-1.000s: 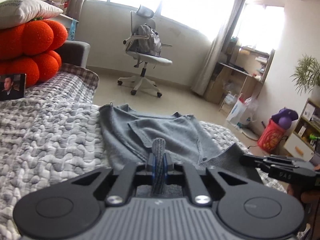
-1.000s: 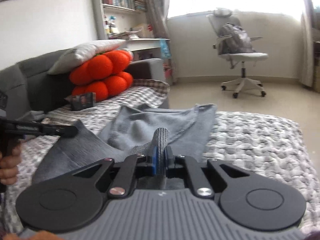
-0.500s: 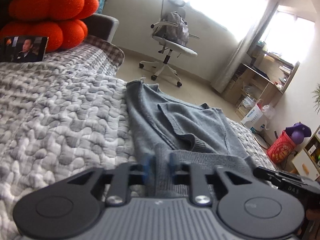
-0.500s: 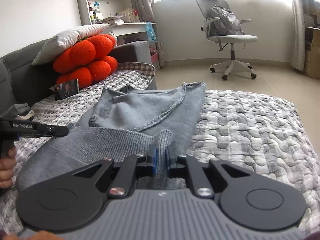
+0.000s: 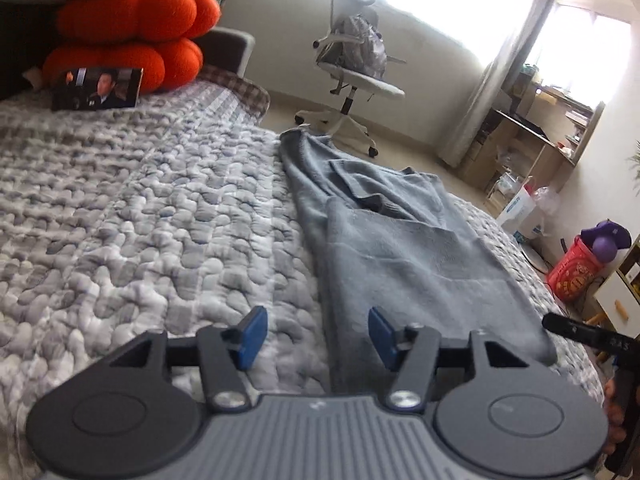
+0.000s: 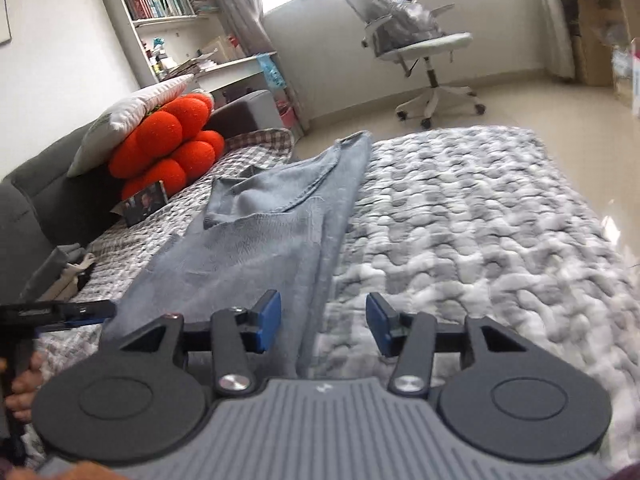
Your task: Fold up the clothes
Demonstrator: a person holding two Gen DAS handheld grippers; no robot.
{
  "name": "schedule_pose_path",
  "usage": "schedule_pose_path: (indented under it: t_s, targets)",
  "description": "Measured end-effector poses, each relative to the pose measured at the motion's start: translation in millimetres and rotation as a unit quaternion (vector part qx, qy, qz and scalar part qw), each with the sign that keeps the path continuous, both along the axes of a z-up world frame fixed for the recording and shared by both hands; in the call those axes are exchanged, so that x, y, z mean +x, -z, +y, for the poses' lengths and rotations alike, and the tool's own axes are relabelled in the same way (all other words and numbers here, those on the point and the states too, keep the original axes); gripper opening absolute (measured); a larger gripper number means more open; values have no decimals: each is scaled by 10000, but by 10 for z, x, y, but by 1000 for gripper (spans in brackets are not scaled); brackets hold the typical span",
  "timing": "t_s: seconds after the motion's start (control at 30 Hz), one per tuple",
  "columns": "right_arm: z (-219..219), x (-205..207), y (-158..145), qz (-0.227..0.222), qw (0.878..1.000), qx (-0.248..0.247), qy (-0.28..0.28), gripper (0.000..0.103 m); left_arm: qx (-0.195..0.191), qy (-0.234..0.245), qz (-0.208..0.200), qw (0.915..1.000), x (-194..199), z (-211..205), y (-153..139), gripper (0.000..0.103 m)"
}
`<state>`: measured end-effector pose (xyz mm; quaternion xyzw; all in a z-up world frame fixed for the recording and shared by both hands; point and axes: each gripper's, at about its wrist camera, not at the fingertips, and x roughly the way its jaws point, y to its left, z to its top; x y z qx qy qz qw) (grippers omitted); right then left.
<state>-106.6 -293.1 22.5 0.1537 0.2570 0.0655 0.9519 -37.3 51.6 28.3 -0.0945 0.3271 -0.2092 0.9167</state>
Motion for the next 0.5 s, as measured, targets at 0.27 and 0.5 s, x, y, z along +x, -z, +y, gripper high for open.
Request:
schedule_pose_path:
  t_s: [0.27, 0.5]
  targets:
    - [590, 75, -82, -429, 9946, -776, -544, 30, 808, 238, -955, 9919, -201, -561, -59, 57]
    - [890, 196, 166, -430, 9858, -1484, -664, 30, 1070, 293, -1035, 9884, -177, -774, 245, 61]
